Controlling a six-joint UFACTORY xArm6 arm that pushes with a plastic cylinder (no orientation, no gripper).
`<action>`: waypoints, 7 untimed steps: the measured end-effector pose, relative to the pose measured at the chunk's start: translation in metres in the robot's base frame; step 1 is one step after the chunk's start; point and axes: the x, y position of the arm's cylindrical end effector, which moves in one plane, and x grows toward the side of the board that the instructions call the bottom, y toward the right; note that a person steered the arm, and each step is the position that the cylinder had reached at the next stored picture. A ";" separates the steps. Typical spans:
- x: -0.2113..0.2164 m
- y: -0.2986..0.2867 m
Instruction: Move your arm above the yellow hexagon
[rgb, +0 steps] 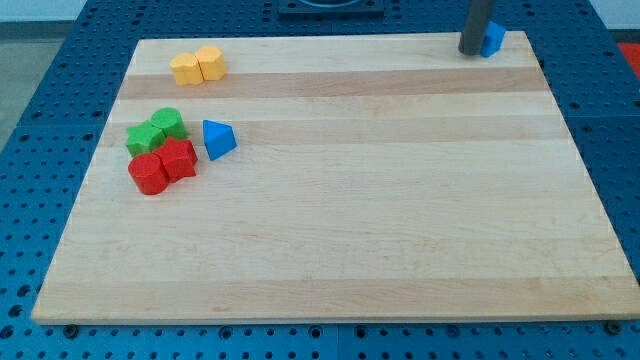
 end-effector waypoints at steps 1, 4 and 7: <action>0.001 -0.024; -0.007 -0.177; -0.038 -0.326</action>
